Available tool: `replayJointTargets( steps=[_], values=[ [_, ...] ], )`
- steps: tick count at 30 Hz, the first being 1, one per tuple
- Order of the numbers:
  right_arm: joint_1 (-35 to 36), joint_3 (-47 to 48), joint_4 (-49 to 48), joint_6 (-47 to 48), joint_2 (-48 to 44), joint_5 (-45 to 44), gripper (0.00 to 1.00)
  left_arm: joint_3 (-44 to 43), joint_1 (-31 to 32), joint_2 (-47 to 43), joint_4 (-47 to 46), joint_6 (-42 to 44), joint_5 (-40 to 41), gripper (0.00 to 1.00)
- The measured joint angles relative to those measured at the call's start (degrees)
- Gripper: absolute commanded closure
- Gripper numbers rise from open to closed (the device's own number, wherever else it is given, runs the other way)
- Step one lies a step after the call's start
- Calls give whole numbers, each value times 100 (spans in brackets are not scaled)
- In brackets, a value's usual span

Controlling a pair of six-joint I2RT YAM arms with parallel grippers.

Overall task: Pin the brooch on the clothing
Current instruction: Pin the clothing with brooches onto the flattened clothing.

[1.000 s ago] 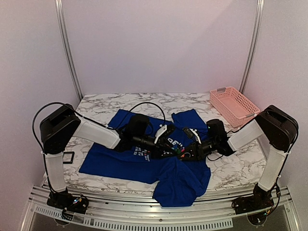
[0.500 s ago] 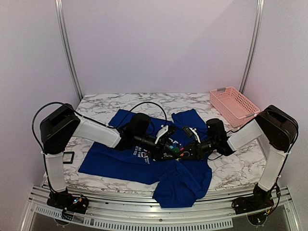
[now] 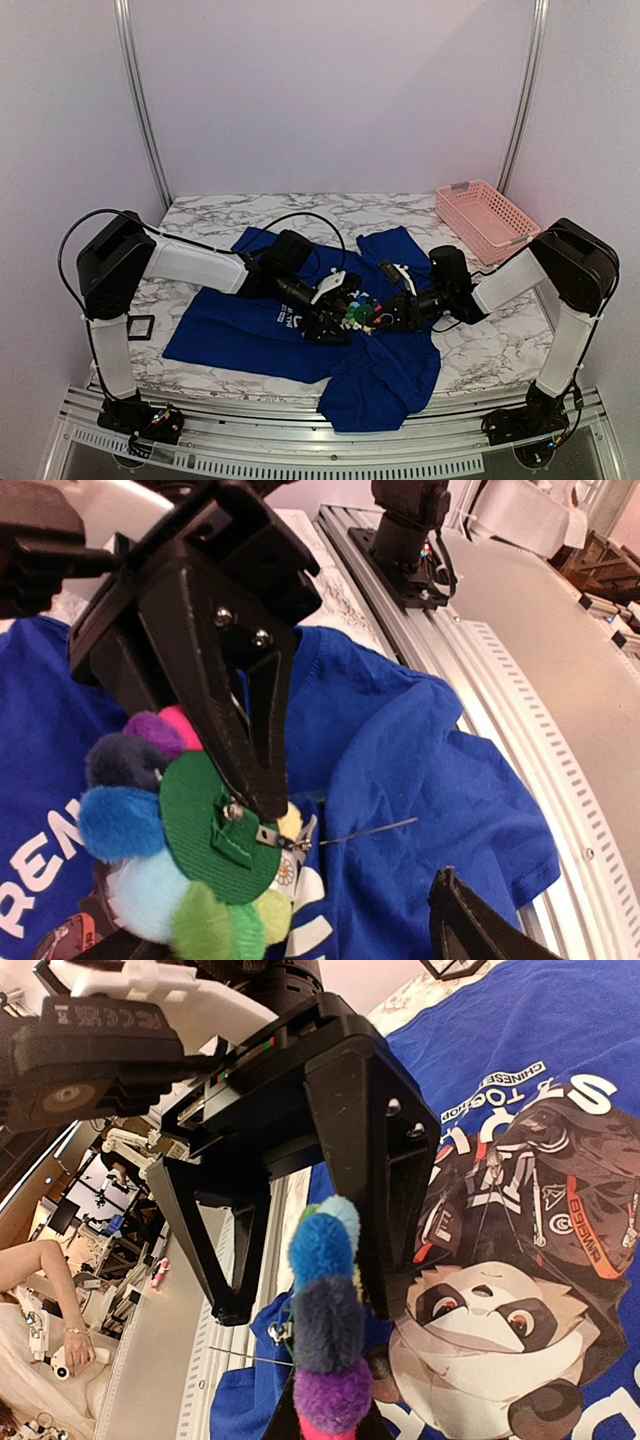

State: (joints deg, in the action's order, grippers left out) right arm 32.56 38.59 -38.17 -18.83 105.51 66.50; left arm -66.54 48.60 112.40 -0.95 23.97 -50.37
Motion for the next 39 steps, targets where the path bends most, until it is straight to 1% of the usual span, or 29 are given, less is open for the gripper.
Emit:
replayJointTargets(
  steps=[4, 8, 11, 13, 15, 17, 21, 24, 26, 32, 36, 39],
  values=[
    [-2, 0, -9, -17, 76, 7, 100, -11, -11, 0, 337, 417, 26, 35],
    [0, -2, -127, -66, 162, 52, 100, -11, -9, 2, 341, 557, 90, 34],
    [7, -4, -236, -144, 184, 63, 100, -2, 26, 17, 129, 378, 140, 33],
    [7, -7, -328, -203, 212, 72, 100, 7, 35, 28, -70, 221, 168, 34],
    [17, -24, -428, -278, 245, 101, 100, 57, 50, 28, -284, 70, 195, 40],
    [39, -48, -511, -341, 289, 149, 100, 107, 68, 46, -446, -79, 219, 49],
    [81, -94, -605, -444, 350, 192, 100, 157, 85, 107, -728, -422, 284, 63],
    [81, -116, -649, -470, 350, 247, 100, 170, 85, 114, -817, -599, 284, 72],
    [83, -118, -673, -472, 350, 295, 100, 170, 85, 116, -833, -673, 273, 75],
    [98, -138, -693, -391, 358, 297, 99, 229, 85, 114, -776, -828, 122, 100],
    [127, -149, -693, -374, 365, 297, 96, 258, 85, 114, -774, -966, 70, 100],
    [131, -149, -693, -363, 365, 295, 89, 260, 85, 114, -774, -1106, 61, 100]
  ],
)
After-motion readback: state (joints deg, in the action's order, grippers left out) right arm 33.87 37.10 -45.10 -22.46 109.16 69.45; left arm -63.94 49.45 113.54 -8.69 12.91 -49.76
